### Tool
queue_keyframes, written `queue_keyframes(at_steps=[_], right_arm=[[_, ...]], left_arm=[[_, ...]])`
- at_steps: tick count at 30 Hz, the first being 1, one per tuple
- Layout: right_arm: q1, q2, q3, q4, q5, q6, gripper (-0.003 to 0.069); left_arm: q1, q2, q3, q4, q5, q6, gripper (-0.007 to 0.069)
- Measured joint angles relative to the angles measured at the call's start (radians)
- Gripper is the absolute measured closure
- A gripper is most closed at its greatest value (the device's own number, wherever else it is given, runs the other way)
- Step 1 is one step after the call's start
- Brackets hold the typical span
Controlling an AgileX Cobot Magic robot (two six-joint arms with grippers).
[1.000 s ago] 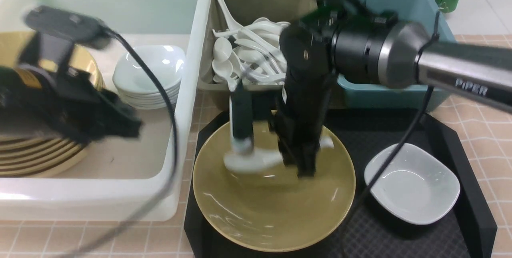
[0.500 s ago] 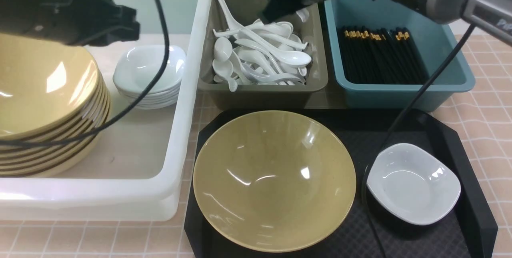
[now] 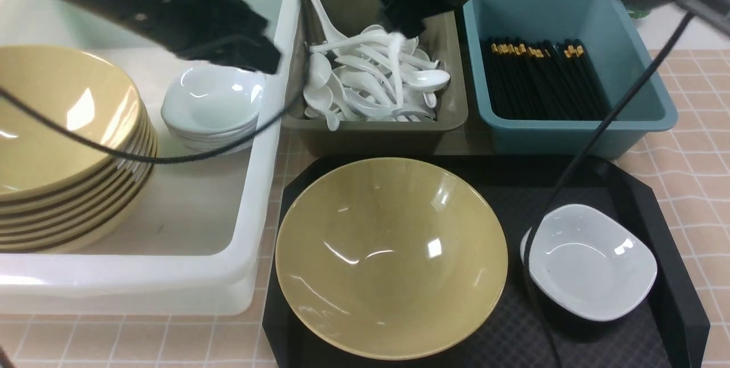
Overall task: On brown table put chopsticks spoon bowls plates into blue grey white boxes.
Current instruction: 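Grasp the large bowl on the tray by its rim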
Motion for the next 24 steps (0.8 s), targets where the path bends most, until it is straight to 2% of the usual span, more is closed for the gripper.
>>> queue_keyframes(at_steps=[1, 3, 4, 5, 6, 8, 10, 15, 24], right_arm=[[0.0, -0.031, -0.02, 0.0, 0.114, -0.029, 0.0064], [0.0, -0.06, -0.029, 0.0, 0.196, -0.056, 0.0082], [0.0, -0.099, -0.023, 0.0, 0.266, -0.069, 0.0104], [0.0, -0.104, -0.021, 0.0, 0.278, -0.068, 0.0108], [0.0, -0.155, 0.012, -0.001, 0.304, -0.054, 0.0137], [0.0, -0.226, 0.065, -0.003, 0.316, -0.043, 0.0169], [0.0, -0.261, 0.096, -0.003, 0.318, -0.043, 0.0186], [0.0, -0.436, 0.247, -0.003, 0.326, -0.043, 0.026], [0.0, -0.511, 0.371, -0.004, 0.33, -0.043, 0.034]], left_arm=[[-0.048, 0.015, -0.017, 0.028, 0.004, -0.012, 0.0307], [-0.102, 0.039, -0.028, 0.059, 0.009, -0.022, 0.0261], [-0.145, 0.062, -0.035, 0.093, 0.015, -0.027, 0.0214], [-0.152, 0.071, -0.036, 0.105, 0.015, -0.03, 0.0209], [-0.212, 0.108, -0.039, 0.157, 0.024, -0.034, 0.0165], [-0.275, 0.161, -0.039, 0.243, 0.033, -0.037, 0.0139], [-0.3, 0.184, -0.039, 0.285, 0.034, -0.037, 0.013], [-0.397, 0.26, -0.039, 0.497, 0.023, -0.106, 0.0128], [-0.407, 0.266, -0.04, 0.71, -0.036, -0.33, 0.0128]])
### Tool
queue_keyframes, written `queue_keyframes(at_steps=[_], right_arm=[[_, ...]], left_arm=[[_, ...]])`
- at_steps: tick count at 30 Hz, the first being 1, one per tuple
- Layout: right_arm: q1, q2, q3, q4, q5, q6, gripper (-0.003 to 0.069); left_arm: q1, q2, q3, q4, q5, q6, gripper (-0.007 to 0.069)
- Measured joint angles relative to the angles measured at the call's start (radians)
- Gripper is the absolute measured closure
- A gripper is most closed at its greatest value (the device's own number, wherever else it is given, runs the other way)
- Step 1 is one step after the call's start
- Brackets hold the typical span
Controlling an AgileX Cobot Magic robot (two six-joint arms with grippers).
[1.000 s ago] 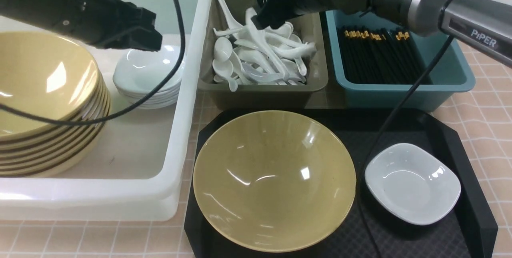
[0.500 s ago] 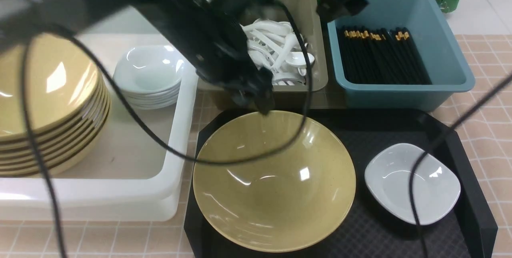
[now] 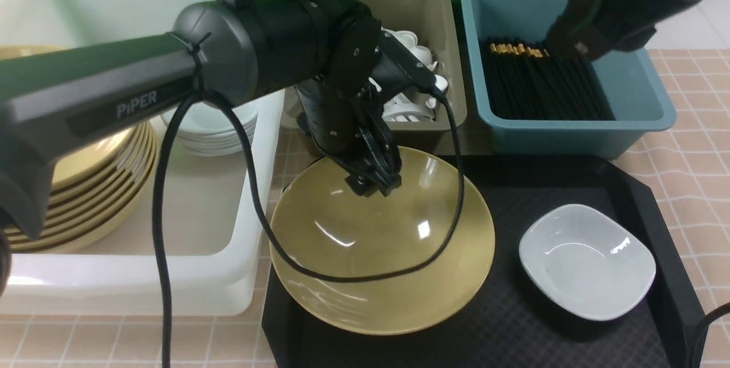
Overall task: On brown table put chopsticks spoon bowls plates into blue grey white boxes.
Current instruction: 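Grasp the large bowl on the tray by its rim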
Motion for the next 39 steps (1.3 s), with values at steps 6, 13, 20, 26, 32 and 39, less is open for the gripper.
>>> queue_keyframes(at_steps=[6, 13, 20, 26, 32, 39], right_arm=[[0.0, 0.015, 0.011, 0.0, -0.001, -0.001, 0.0349], [0.0, 0.024, 0.011, 0.0, -0.001, -0.004, 0.0351], [0.0, 0.027, 0.011, 0.0, -0.002, -0.006, 0.0351], [0.0, 0.028, 0.011, 0.0, -0.002, -0.006, 0.0351], [0.0, 0.028, 0.011, 0.0, -0.002, -0.008, 0.0351], [0.0, 0.028, 0.011, 0.0, -0.002, -0.037, 0.0362]], left_arm=[[0.001, 0.0, 0.0, 0.018, 0.002, -0.046, 0.0128], [0.015, 0.001, 0.0, 0.004, -0.027, -0.053, 0.0128], [0.038, 0.04, 0.0, -0.034, -0.034, -0.055, 0.0128], [0.037, 0.073, 0.0, -0.105, 0.009, -0.038, 0.0153], [0.029, 0.073, -0.002, -0.19, 0.042, -0.018, 0.0399], [0.037, 0.048, -0.011, -0.329, 0.075, -0.018, 0.0552]])
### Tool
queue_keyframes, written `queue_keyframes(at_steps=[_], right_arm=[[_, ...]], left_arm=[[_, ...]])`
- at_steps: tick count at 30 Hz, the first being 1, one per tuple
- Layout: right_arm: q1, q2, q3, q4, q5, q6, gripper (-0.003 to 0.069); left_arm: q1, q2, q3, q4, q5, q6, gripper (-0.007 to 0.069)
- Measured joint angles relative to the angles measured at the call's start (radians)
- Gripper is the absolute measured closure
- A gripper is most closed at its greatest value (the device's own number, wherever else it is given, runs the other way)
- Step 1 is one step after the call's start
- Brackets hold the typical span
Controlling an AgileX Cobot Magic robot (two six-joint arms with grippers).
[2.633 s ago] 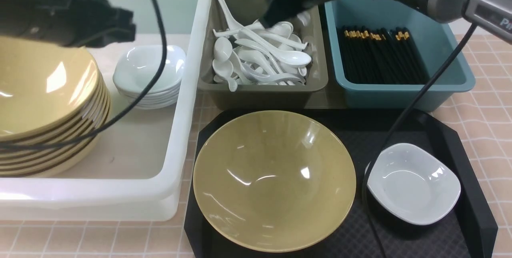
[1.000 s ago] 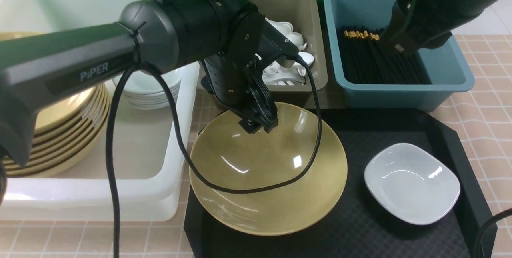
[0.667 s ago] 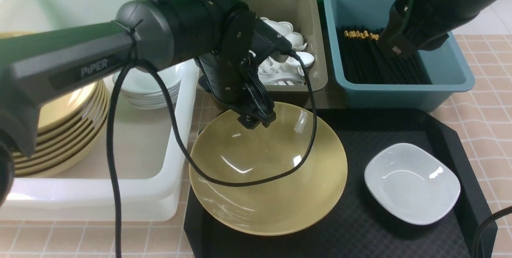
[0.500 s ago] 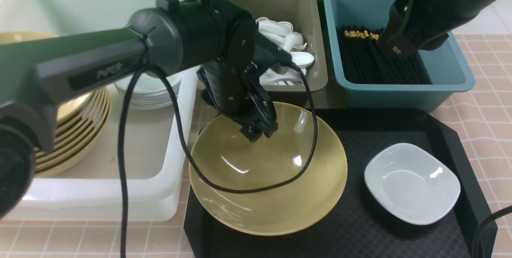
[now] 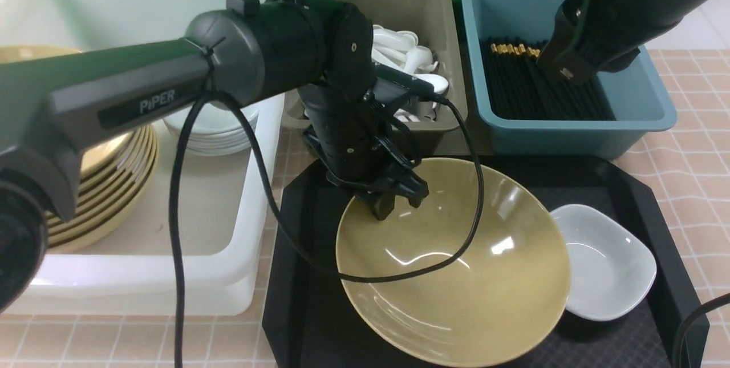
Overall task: On brown table put chopsticks spoon bowls plates into blue grey white boxes.
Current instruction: 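Grasp the large bowl on the tray by its rim, then place the tan bowl onto the bowl stack in the left bin with the left gripper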
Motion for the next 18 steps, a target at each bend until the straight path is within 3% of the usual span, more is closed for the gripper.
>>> queue_keyframes(at_steps=[4, 10, 11, 12, 18], right_arm=[[0.0, 0.0, 0.0, 0.002, 0.0, -0.023, 0.0424], [0.028, 0.0, 0.0, 0.011, -0.019, -0.086, 0.0566], [0.073, 0.0, 0.0, 0.013, -0.052, -0.101, 0.0611], [0.073, 0.0, 0.0, 0.014, -0.056, -0.103, 0.0613], [0.244, 0.001, 0.0, 0.021, -0.177, -0.153, 0.0623]], left_arm=[[0.052, -0.087, 0.005, -0.077, 0.027, 0.023, 0.0617], [0.211, -0.287, 0.019, -0.179, 0.056, 0.075, 0.0617], [0.291, -0.365, 0.042, -0.222, 0.06, 0.079, 0.0617], [0.291, -0.374, 0.042, -0.225, 0.06, 0.08, 0.0617], [0.608, -0.623, 0.157, -0.261, 0.079, 0.072, 0.0617]])
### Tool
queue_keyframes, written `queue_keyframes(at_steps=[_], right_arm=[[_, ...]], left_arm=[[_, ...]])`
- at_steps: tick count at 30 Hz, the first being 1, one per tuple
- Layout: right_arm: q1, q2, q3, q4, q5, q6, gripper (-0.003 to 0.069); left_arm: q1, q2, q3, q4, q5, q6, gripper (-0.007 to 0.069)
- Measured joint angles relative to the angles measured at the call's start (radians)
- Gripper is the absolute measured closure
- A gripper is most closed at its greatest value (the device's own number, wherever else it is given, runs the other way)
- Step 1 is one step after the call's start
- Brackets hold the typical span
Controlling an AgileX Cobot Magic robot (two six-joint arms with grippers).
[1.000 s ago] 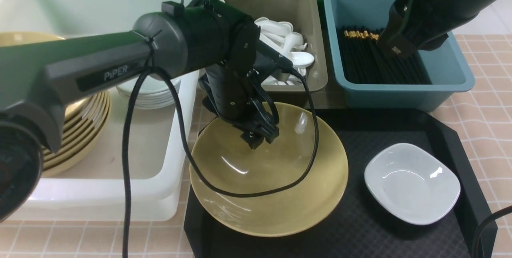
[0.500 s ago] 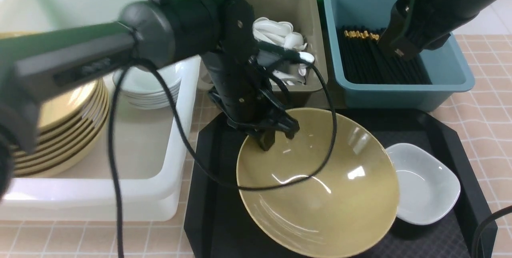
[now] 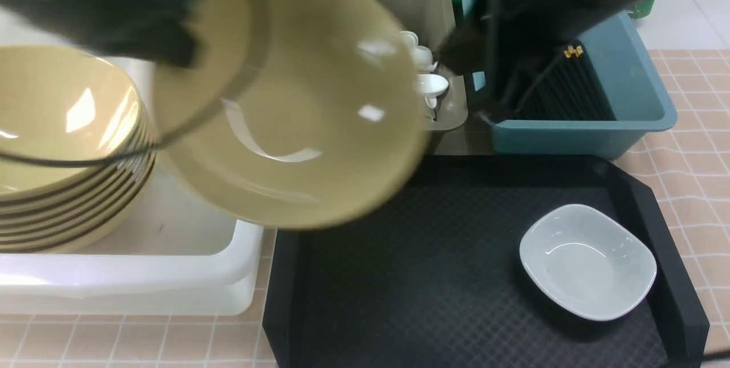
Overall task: On brown table put chopsticks spoon bowls plates into blue grey white boxes.
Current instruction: 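Place the tan bowl onto the bowl stack in the left bin with the left gripper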
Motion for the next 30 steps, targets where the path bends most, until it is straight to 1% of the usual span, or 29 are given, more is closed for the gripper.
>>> queue_keyframes(at_steps=[3, 5, 6, 7, 9, 12, 14, 20, 23, 25, 26, 28, 30], right_arm=[[0.045, 0.0, 0.0, 0.007, -0.002, -0.009, 0.0623], [0.051, 0.0, 0.0, 0.006, 0.002, -0.016, 0.0623], [0.052, 0.0, 0.0, 0.0, 0.004, -0.019, 0.0623], [0.052, 0.0, 0.0, 0.0, 0.006, -0.02, 0.0623], [0.052, 0.0, 0.0, 0.0, 0.007, -0.021, 0.0623], [0.052, 0.0, 0.0, 0.0, 0.007, -0.022, 0.0623], [0.052, 0.0, 0.0, 0.0, 0.009, -0.022, 0.0623], [0.052, 0.0, 0.0, 0.0, 0.031, -0.025, 0.0623], [0.052, 0.0, 0.0, 0.0, 0.037, -0.026, 0.0623], [0.052, 0.0, 0.0, 0.0, 0.038, -0.027, 0.0623], [0.052, 0.0, 0.0, 0.0, 0.038, -0.029, 0.0623], [0.052, 0.0, 0.0, 0.0, 0.04, -0.029, 0.0622], [0.052, 0.0, 0.0, 0.0, 0.04, -0.029, 0.0621]], left_arm=[[0.222, -0.111, 0.037, 0.013, -0.004, -0.008, 0.0617], [0.312, -0.148, 0.046, 0.013, -0.003, -0.012, 0.0617], [0.397, -0.165, 0.048, 0.012, -0.002, -0.017, 0.0617], [0.453, -0.173, 0.049, 0.009, -0.004, -0.021, 0.0617], [0.537, -0.175, 0.055, 0.007, -0.017, -0.028, 0.0617], [0.601, -0.154, 0.073, 0.013, -0.045, -0.042, 0.0617], [0.615, -0.125, 0.096, 0.02, -0.059, -0.047, 0.0617], [0.612, -0.031, 0.174, 0.063, -0.122, -0.053, 0.0614], [0.61, 0.002, 0.202, 0.096, -0.176, -0.053, 0.0578], [0.596, 0.012, 0.213, 0.125, -0.195, -0.051, 0.0531], [0.586, 0.016, 0.217, 0.162, -0.198, -0.05, 0.0481], [0.57, 0.019, 0.218, 0.21, -0.2, -0.052, 0.0419], [0.549, 0.02, 0.219, 0.283, -0.206, -0.077, 0.0311]])
